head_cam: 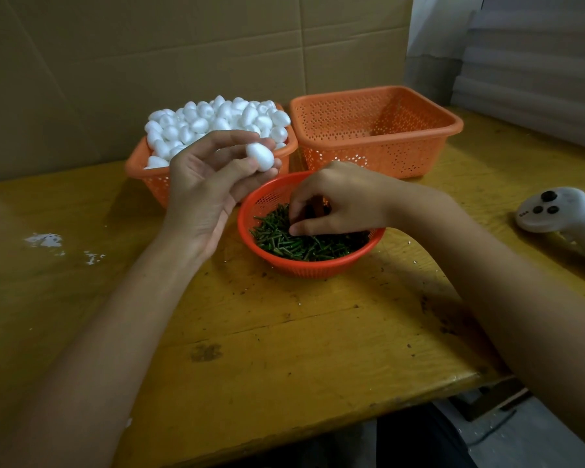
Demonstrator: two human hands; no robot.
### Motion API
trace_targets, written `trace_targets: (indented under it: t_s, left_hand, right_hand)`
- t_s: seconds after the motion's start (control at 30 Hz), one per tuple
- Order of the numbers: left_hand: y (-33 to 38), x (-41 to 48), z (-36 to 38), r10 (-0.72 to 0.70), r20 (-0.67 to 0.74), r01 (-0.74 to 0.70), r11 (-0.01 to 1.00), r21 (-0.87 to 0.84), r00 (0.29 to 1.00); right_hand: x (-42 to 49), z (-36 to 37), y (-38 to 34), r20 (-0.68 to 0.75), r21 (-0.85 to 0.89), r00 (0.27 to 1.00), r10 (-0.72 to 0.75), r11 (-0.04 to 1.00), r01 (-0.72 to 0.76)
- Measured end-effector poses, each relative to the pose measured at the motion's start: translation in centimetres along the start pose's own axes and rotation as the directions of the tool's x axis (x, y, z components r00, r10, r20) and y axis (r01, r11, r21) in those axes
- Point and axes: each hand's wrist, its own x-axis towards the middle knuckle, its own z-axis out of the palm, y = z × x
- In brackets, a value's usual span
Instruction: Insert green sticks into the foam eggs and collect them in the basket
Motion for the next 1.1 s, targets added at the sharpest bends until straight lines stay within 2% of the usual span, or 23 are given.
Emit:
trace_targets:
  t_s: [0.1,0.57,0.8,1.0,1.1]
  left_hand:
    - [-0.09,-0.18,0.01,0.021,0.035,-0.022,0.999,0.027,0.999]
    - [-0.21,-0.32,0.39,0.111,0.022,-0.113,0.971,0.211,0.994]
    - [-0.34,-0.22,0.28,0.093,-0.012,-0.088,0.97,0.228,0.996]
    - [-0.29,-0.1,0.1,0.05,0.005,-0.05,0.989,0.136,0.999]
    - [-0.27,-0.12,0.09,0.05,-0.001,-0.049,0.989,0.143,0.999]
  right_hand:
    - [0.0,0.08,0.08,-0.002,0.001,1.0,0.002,1.0,-0.002]
    - [-0.01,0.02,0.06,0.0,0.0,1.0,0.003,1.0,-0.003]
    - [-0.06,0.01,-0.05,0.006,-0.002,1.0,0.008,1.0,-0.008]
    - [-0.06,-0.1,-0.04,0.013,-0.003,1.0,0.012,1.0,-0.012]
    - [-0.03,-0.06,-0.09,0.012,-0.001,1.0,0.011,1.0,-0.011]
